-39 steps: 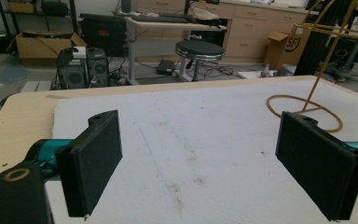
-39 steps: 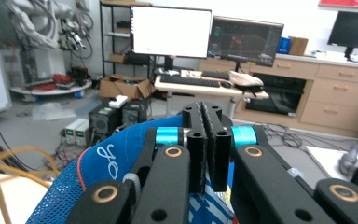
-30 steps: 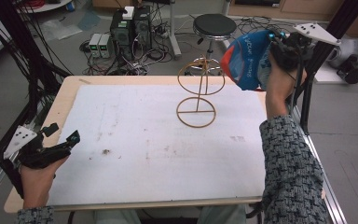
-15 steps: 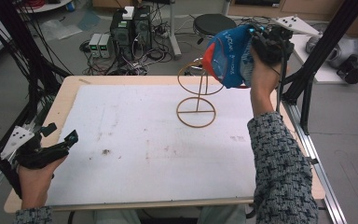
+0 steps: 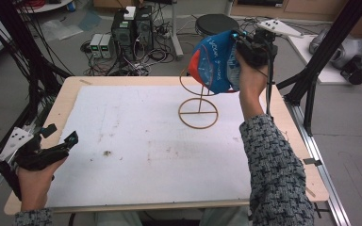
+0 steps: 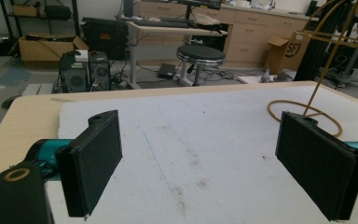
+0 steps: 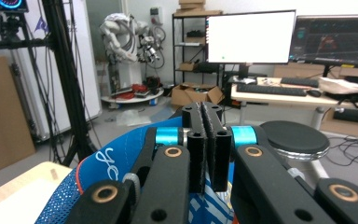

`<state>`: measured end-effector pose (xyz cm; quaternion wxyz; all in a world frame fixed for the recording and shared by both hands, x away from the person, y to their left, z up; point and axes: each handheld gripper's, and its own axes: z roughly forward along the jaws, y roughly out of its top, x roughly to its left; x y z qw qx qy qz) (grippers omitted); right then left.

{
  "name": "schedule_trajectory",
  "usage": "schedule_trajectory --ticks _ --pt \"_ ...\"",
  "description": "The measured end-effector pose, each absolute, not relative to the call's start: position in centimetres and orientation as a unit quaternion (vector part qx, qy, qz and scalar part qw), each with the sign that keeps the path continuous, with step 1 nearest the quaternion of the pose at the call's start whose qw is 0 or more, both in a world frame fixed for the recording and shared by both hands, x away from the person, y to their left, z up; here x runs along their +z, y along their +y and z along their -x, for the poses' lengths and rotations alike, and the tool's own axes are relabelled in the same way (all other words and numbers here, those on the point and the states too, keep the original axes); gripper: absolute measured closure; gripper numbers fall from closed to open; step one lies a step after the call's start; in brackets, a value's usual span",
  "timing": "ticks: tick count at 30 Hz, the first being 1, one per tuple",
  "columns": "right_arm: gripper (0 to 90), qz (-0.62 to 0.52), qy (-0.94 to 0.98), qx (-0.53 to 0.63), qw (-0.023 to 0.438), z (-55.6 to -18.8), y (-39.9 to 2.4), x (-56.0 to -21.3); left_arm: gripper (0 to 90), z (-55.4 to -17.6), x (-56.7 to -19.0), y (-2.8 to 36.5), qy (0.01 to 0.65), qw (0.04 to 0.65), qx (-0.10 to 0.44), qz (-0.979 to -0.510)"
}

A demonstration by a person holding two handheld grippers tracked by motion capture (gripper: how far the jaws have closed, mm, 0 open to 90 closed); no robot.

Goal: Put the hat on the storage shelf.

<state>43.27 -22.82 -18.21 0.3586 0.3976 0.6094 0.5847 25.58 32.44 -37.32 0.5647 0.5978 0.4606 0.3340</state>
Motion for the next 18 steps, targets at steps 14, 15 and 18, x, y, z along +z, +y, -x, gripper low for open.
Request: schedule_trajectory --ticks 14,15,18 --pt "88.8 -0.398 0.653 0.559 0.321 -44.2 -20.8 -19.6 14.6 -25.5 -37.2 32.6 0.461 0.565 0.335 -0.597" --pt "88.8 -0.399 0.655 0.558 0.318 -44.3 -20.7 -19.7 14.6 -25.5 -37.2 32.6 0.461 0.564 0.335 -0.597" --pt "88.7 -0.396 0.662 0.553 0.314 -44.5 -20.4 -19.9 14.6 -25.5 -37.3 32.7 0.462 0.565 0.335 -0.596"
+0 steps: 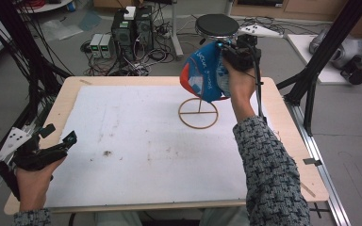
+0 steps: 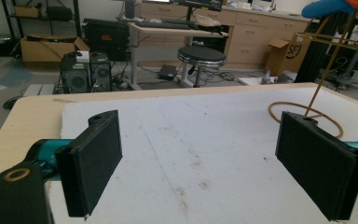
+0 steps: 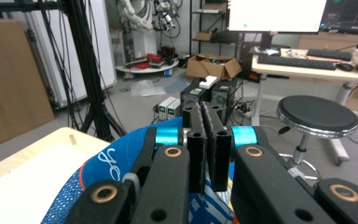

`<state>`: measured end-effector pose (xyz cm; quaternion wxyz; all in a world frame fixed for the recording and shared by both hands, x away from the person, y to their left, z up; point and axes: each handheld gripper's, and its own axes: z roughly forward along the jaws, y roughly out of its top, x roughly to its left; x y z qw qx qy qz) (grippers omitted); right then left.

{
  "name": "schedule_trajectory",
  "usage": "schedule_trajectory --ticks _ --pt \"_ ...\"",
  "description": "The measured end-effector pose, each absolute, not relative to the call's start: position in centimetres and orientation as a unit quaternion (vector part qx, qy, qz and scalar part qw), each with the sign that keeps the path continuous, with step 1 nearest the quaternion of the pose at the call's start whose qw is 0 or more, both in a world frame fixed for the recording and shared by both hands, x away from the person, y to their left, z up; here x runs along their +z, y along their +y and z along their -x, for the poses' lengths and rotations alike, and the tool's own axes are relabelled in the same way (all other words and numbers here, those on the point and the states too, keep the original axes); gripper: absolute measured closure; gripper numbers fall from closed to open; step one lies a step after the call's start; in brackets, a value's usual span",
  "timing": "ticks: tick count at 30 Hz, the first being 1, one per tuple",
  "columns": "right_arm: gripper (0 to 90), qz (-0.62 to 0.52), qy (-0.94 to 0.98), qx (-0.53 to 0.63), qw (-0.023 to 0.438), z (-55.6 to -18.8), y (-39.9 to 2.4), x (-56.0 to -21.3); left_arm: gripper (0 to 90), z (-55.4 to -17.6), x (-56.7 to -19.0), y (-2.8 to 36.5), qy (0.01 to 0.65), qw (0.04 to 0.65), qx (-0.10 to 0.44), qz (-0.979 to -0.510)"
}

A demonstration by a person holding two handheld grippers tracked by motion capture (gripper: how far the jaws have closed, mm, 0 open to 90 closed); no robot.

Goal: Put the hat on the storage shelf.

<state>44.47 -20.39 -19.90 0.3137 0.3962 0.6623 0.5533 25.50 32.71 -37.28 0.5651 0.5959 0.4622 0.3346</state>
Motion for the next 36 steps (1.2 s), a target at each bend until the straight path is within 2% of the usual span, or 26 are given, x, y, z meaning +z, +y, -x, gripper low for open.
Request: schedule_trajectory --ticks 9,36 --pt "88.5 -0.393 0.675 0.549 0.296 -45.2 -19.5 -20.7 14.6 -25.5 -37.2 32.7 0.461 0.566 0.335 -0.596" --pt "86.0 -0.392 0.686 0.542 0.286 -47.2 -19.3 -22.1 14.6 -25.5 -37.3 32.6 0.46 0.566 0.332 -0.598"
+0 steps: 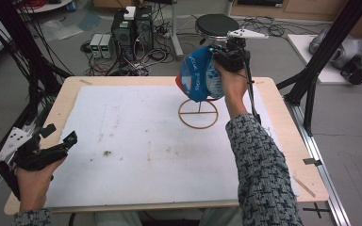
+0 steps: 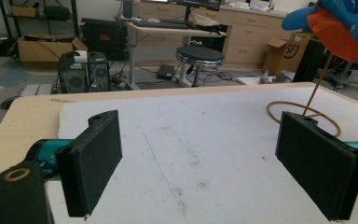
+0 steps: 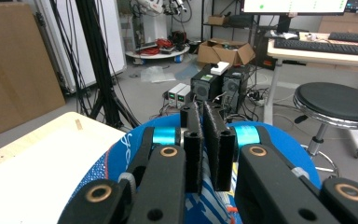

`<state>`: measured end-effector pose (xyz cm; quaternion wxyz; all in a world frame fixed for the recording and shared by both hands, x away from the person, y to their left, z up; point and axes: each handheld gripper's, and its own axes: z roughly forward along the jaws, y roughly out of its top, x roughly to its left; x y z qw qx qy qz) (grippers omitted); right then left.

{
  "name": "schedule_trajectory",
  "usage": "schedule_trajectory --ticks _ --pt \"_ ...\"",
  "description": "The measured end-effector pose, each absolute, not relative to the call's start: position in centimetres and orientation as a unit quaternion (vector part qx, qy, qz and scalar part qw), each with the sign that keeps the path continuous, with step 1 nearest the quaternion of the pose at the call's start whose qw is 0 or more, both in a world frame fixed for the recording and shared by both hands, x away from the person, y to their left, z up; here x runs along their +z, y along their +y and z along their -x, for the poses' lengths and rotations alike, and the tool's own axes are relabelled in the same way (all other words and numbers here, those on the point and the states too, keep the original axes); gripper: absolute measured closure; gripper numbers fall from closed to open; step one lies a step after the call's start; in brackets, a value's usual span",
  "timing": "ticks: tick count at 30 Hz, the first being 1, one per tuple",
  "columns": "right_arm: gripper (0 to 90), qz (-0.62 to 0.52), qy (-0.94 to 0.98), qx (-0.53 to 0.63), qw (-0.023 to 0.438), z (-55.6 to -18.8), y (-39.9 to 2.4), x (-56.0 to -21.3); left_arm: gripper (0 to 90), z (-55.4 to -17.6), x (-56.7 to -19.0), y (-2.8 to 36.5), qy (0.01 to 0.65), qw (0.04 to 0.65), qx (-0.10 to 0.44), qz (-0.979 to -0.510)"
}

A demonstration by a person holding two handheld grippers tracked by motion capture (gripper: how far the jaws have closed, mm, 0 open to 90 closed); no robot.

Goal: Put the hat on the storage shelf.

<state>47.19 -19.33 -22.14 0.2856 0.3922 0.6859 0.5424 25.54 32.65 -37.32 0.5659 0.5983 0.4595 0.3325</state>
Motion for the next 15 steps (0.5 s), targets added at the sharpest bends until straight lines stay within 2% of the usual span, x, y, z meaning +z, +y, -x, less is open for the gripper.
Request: schedule_trajectory --ticks 8,11,15 --pt "85.1 -0.393 0.682 0.542 0.295 -47.3 -19.7 -22.9 14.6 -25.5 -37.3 32.7 0.46 0.567 0.333 -0.597" --pt "84.4 -0.41 0.681 0.538 0.279 -47.5 -20.3 -23.5 14.6 -25.5 -37.3 32.7 0.459 0.567 0.332 -0.597" --pt "84.6 -0.409 0.673 0.548 0.283 -47.5 -20.6 -23.4 14.6 -25.6 -37.4 32.7 0.461 0.566 0.332 -0.598"
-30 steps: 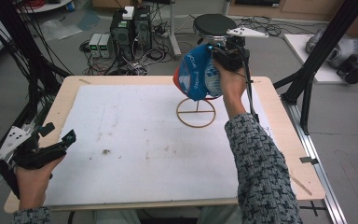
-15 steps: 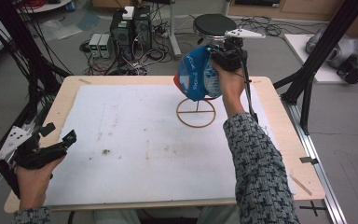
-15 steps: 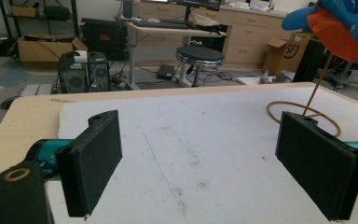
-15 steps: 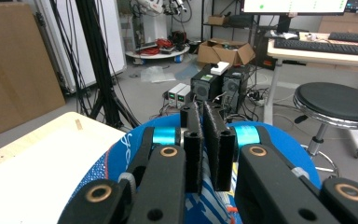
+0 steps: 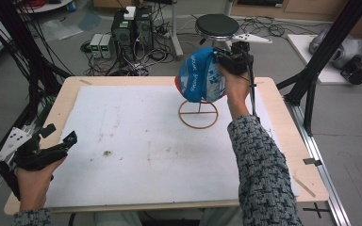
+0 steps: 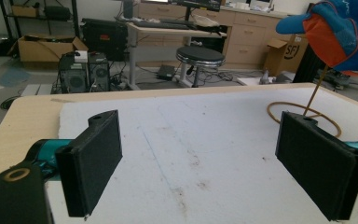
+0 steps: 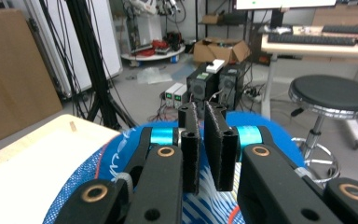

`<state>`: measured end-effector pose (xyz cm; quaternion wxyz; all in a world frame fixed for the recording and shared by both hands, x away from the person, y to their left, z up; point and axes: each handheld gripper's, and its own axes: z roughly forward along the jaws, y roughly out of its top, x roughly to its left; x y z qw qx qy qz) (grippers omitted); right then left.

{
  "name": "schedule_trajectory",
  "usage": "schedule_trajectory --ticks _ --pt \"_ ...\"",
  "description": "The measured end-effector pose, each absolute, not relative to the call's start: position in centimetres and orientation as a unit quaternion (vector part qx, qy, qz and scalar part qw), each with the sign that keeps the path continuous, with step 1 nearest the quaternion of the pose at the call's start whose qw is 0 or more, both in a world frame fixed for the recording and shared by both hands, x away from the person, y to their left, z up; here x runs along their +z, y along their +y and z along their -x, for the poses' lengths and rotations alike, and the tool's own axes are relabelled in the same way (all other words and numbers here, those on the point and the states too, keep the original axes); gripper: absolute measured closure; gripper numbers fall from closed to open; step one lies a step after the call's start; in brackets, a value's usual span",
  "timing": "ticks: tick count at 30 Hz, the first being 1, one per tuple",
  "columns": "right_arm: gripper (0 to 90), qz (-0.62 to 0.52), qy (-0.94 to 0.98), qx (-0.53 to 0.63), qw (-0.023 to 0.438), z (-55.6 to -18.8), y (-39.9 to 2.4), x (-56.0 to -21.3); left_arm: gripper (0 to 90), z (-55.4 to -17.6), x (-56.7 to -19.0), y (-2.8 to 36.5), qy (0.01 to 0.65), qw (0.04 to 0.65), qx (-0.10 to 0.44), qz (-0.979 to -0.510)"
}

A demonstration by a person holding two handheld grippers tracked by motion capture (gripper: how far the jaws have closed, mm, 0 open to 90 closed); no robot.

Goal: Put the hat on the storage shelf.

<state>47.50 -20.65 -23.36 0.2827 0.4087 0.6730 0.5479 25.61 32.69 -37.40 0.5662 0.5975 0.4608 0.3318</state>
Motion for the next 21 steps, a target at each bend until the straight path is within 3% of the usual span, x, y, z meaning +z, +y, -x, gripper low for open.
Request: schedule_trajectory --ticks 9,15,21 --pt "79.2 -0.413 0.671 0.545 0.287 -47.4 -21.1 -23.2 14.6 -25.5 -37.3 32.7 0.459 0.567 0.333 -0.597" --pt "64.5 -0.421 0.662 0.541 0.302 -46.9 -22.0 -22.7 14.6 -25.5 -37.3 32.7 0.459 0.568 0.334 -0.596" --pt "56.5 -0.423 0.643 0.543 0.335 -45.8 -23.7 -22.6 14.6 -25.4 -37.2 32.7 0.459 0.57 0.334 -0.594"
